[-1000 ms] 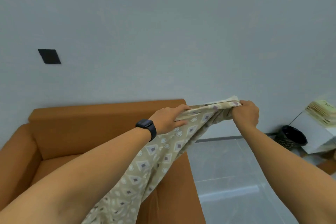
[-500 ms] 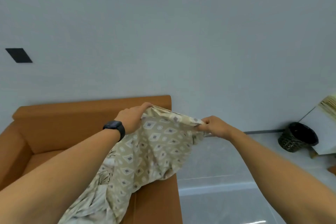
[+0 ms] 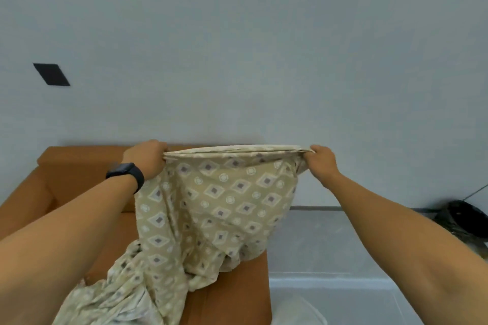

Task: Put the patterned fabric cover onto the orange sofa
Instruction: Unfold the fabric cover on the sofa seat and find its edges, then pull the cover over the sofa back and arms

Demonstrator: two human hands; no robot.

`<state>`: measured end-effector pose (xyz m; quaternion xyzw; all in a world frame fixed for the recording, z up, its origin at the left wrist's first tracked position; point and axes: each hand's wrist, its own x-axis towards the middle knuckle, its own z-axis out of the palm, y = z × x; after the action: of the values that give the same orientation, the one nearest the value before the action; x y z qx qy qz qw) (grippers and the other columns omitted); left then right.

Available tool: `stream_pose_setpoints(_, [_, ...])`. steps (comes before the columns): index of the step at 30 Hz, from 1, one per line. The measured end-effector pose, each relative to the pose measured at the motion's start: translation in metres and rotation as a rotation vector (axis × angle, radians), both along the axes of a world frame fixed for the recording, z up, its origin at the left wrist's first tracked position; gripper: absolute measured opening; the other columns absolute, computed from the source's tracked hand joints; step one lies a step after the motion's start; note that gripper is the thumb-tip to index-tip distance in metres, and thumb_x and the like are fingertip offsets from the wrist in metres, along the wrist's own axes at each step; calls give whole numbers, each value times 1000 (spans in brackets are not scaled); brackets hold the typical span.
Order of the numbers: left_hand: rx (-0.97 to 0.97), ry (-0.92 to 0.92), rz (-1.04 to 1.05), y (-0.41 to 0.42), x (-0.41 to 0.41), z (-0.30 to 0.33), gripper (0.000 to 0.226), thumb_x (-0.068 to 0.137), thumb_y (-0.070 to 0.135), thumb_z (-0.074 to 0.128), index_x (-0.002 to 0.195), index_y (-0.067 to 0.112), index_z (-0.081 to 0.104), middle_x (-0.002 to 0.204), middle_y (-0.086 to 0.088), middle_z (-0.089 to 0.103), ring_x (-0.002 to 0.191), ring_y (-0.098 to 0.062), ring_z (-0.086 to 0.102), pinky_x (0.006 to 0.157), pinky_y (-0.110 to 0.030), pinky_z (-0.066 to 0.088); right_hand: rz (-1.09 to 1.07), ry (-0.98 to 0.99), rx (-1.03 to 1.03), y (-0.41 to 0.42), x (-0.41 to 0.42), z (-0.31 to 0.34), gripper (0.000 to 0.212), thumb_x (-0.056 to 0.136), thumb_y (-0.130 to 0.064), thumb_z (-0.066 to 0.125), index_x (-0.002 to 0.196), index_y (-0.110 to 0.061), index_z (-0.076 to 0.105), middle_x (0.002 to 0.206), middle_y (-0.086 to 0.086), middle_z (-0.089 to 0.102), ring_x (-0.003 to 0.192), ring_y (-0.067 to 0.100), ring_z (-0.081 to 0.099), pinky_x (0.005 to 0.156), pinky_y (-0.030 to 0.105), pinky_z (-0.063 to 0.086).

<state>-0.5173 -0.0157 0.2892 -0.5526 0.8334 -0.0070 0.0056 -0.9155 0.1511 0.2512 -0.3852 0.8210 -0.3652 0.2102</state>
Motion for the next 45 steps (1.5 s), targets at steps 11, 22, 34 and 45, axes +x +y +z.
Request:
stream_pose_setpoints(11, [-61,56,57,-124,-130,8,26,96,18,52,71,22,60,67,-4,60,59,-27,58,55,-30,46,-361,460,-202,-120,-159,47,5,95,-18,42,94,-18,47,80,2,56,70,28,51,64,38,41])
stream_pose_setpoints(22, [494,358,614,-210,-157,-86,27,97,12,58,76,-3,66,73,-21,72,59,-30,67,58,-38,57,650,-166,739,-167,-187,-88,35,89,-48,71,76,-16,65,67,-4,53,57,15,40,51,23,31])
stream_pose_setpoints(34, [78,712,584,-258,-230,-213,65,88,29,72,139,8,36,148,-16,22,97,-24,42,87,-34,41,-155,-180,40,-268,-144,-209,40,99,-28,61,131,-13,44,131,3,37,95,23,54,84,34,47])
stream_pose_setpoints(45, [574,60,51,-241,-254,-326,64,104,50,32,160,38,4,169,3,-7,155,-24,-8,125,-47,5,584,-3,424,-301,-93,-316,62,106,-38,41,161,-33,11,168,-8,-11,156,20,-1,123,40,24])
